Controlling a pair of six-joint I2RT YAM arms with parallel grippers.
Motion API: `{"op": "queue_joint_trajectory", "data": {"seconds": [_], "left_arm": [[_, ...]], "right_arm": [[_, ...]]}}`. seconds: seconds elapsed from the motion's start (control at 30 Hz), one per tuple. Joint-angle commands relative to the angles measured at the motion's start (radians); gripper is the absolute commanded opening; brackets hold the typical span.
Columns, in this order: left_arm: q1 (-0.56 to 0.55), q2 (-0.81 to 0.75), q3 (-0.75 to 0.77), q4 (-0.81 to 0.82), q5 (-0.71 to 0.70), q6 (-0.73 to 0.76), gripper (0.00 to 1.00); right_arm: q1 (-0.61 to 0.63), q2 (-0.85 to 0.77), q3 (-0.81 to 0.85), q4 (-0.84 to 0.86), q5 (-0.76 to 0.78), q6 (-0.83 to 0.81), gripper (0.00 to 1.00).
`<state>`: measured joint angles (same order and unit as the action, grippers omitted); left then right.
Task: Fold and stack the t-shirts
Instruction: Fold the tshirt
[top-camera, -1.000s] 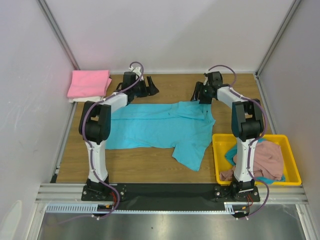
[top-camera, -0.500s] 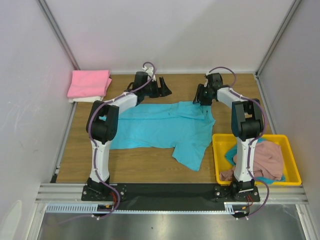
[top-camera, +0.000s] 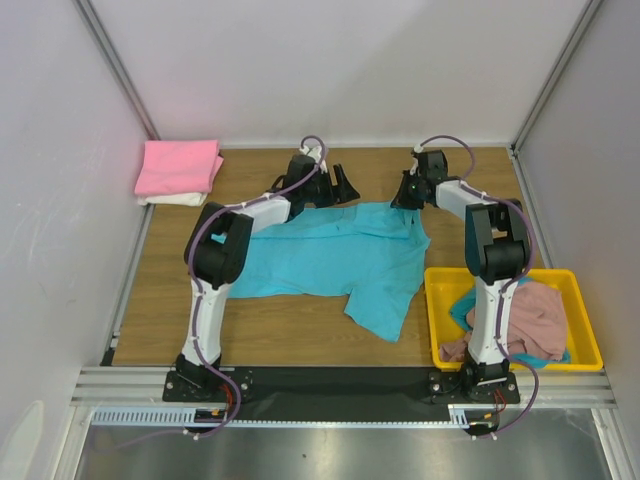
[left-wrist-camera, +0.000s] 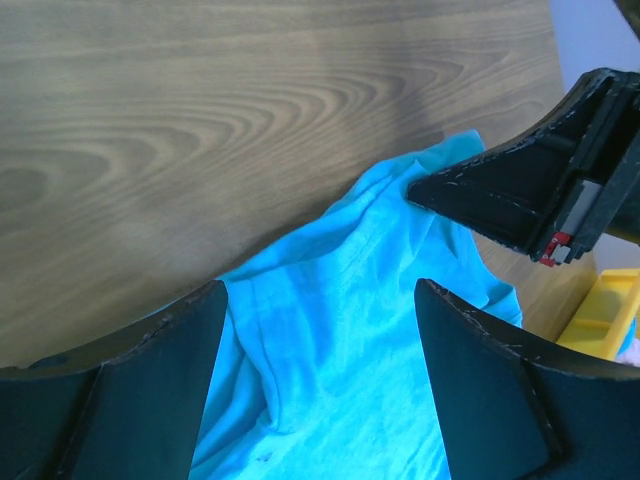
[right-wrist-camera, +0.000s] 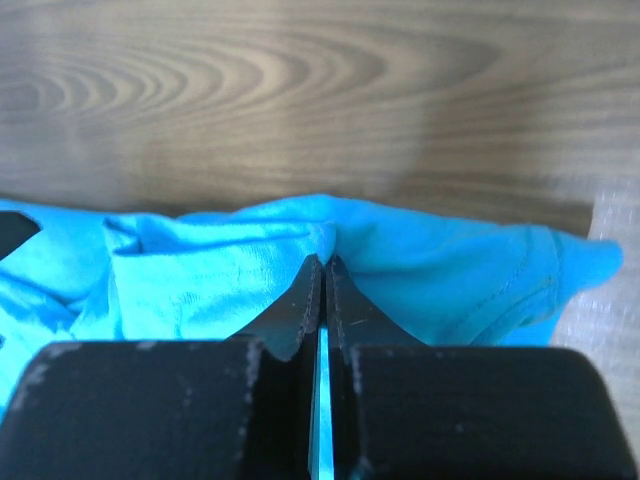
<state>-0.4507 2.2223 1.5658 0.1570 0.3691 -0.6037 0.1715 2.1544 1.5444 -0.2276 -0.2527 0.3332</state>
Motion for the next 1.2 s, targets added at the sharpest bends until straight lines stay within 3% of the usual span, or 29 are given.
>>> {"op": "queue_joint_trajectory", "data": {"seconds": [0.0, 0.47, 0.73, 0.93, 1.17], "left_arm": [[-0.016, 0.0, -0.026, 0.079, -0.019, -0.06, 0.81], [-0.016, 0.023, -0.052, 0.134, 0.033, -0.102, 0.81], [-0.016, 0.022, -0.049, 0.134, 0.037, -0.091, 0.81], [-0.016, 0.007, -0.052, 0.105, 0.024, -0.064, 0.81], [-0.011, -0.016, -0.058, 0.079, -0.009, -0.039, 0.81]], "right_arm": [[0.008, -0.103, -0.036, 0.077, -0.017, 0.001, 0.0], [0.033, -0.177, -0.101, 0.12, -0.033, 0.026, 0.04], [0.033, -0.13, -0.072, 0.09, -0.003, -0.002, 0.27], [-0.019, -0.1, -0.072, 0.071, 0.001, 0.019, 0.57], [-0.067, -0.111, -0.127, 0.16, -0.059, 0.086, 0.72]]}}
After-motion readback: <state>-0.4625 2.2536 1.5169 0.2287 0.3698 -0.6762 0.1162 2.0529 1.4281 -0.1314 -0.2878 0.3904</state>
